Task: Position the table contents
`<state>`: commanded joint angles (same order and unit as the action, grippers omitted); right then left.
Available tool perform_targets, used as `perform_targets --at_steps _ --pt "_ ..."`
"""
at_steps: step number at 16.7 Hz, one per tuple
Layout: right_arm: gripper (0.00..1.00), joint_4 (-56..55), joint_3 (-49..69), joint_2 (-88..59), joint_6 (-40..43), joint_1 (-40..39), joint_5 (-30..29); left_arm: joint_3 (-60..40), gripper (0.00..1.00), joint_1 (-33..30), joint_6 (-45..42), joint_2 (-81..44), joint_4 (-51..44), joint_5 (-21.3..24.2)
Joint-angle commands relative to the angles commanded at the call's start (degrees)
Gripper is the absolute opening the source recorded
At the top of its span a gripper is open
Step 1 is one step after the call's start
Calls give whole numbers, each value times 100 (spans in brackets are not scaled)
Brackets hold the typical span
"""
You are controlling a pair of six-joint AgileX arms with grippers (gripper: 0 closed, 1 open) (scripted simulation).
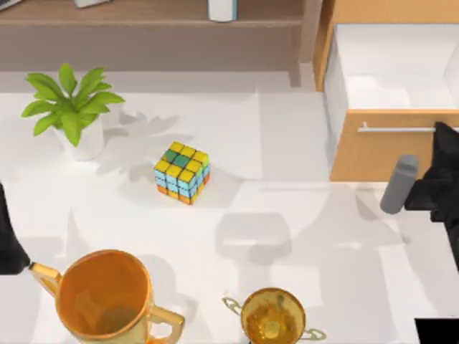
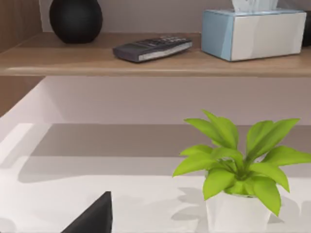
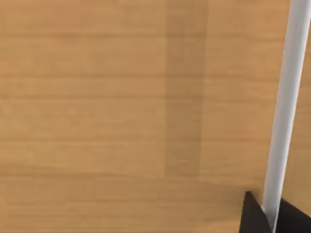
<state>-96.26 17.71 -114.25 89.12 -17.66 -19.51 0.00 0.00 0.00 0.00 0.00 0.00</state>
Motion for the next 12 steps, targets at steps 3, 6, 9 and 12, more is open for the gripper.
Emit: perform_targets --at_steps 3,6,9,12 --pt "0 0 0 0 0 0 0 0 100 0 0 0 0 0" --pt "0 74 75 -38 -20 16 21 0 100 0 0 0 0 0" --pt "0 370 504 -173 -26 139 138 0 100 0 0 0 0 0" --pt "0 747 1055 -343 -24 295 289 0 100 0 0 0 0 0"
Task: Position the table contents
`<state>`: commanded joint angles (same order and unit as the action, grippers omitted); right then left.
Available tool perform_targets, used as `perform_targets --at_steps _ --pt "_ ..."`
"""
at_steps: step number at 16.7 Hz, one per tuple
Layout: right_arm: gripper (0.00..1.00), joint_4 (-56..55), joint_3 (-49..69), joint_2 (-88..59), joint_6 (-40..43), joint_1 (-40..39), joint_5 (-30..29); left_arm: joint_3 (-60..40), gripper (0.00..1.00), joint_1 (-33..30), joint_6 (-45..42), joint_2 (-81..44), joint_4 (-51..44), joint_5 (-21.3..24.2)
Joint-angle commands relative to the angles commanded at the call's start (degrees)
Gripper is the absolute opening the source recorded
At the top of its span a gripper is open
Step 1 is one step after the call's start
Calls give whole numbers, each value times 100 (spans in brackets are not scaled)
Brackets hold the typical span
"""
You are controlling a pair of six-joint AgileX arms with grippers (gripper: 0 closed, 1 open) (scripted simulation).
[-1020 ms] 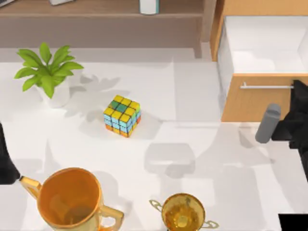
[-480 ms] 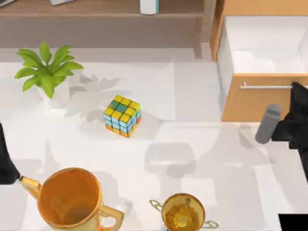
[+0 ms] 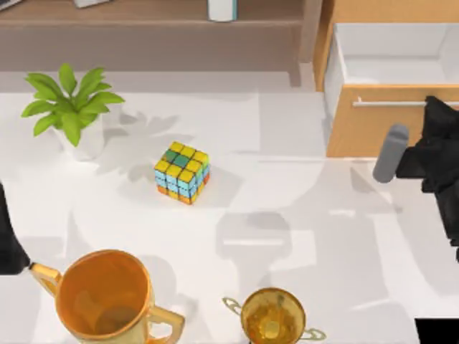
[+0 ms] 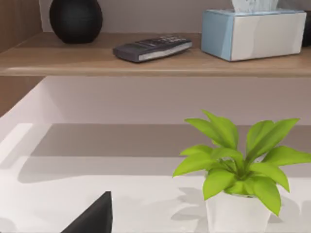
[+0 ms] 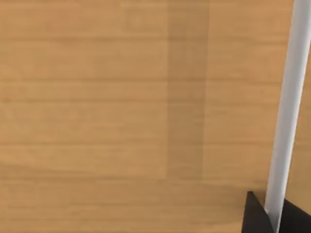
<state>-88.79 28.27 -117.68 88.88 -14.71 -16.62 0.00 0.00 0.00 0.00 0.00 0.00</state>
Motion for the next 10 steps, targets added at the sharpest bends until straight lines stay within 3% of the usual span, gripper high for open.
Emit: perform_targets --at_steps 10 --pt "0 382 557 -199 -16 130 121 0 100 0 0 0 0 0"
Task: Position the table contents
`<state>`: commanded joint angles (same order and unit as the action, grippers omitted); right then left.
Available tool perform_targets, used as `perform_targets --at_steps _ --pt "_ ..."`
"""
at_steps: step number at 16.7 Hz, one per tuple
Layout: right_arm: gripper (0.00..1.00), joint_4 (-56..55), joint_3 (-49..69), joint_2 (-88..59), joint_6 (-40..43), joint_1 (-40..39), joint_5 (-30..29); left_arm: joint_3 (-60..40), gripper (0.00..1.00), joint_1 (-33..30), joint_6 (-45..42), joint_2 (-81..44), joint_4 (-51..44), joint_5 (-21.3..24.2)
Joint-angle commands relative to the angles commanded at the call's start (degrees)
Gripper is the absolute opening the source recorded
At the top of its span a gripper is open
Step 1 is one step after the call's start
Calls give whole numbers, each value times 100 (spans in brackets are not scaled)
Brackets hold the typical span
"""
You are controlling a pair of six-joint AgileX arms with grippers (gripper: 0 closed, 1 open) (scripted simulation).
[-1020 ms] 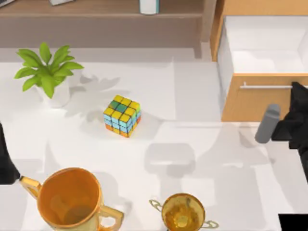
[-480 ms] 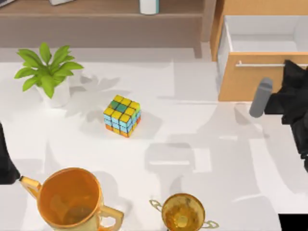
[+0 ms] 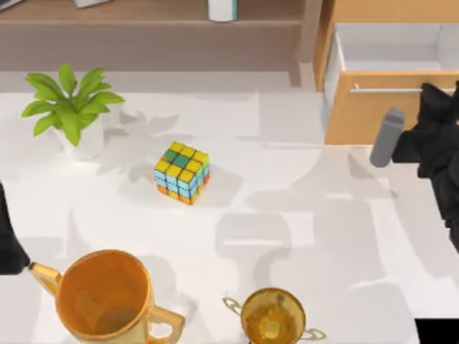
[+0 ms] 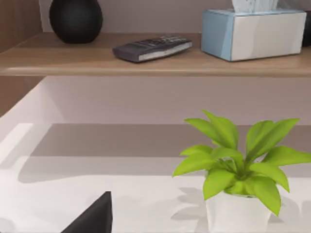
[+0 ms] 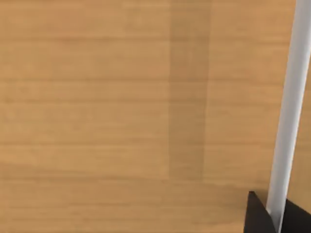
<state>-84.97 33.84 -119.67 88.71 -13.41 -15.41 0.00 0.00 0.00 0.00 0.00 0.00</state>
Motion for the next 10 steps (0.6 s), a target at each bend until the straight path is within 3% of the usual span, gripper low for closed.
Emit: perform_targets --at_steps 6,10 --pt "0 680 1171 -449 27 196 206 0 100 0 0 0 0 0" --pt "0 776 1303 -503 23 224 233 0 100 0 0 0 0 0"
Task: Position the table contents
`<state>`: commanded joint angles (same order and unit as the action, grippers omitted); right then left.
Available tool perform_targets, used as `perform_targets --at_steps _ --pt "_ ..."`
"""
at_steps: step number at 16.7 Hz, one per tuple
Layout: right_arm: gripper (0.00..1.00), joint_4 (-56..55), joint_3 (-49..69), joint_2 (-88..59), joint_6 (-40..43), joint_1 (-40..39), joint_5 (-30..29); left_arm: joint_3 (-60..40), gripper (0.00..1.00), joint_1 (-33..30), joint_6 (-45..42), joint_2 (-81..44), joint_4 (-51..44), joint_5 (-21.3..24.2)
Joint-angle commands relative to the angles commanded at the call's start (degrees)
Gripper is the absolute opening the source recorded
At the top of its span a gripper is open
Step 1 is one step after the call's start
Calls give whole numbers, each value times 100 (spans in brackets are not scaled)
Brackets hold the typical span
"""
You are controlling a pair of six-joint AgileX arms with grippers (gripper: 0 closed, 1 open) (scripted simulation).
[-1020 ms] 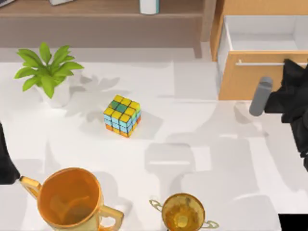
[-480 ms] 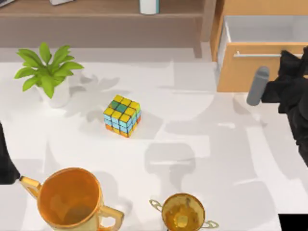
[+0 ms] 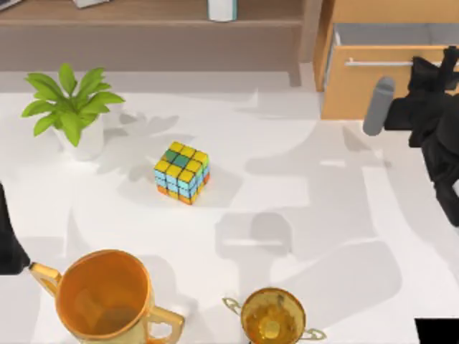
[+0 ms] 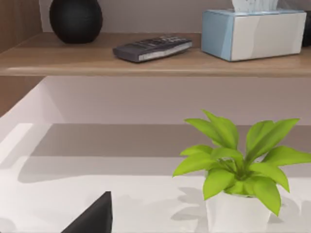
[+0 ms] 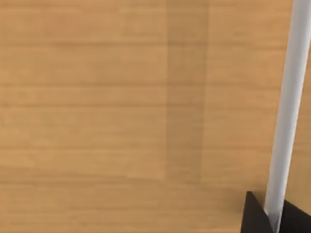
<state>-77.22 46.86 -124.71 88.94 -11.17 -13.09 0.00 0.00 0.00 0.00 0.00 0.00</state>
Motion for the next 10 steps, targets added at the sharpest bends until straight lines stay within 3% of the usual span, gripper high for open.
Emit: perform_targets --at_steps 4,10 --pt "0 123 193 -95 -26 13 5 0 100 0 0 0 0 0" --pt "0 768 1386 -604 -1 144 144 0 100 0 0 0 0 0"
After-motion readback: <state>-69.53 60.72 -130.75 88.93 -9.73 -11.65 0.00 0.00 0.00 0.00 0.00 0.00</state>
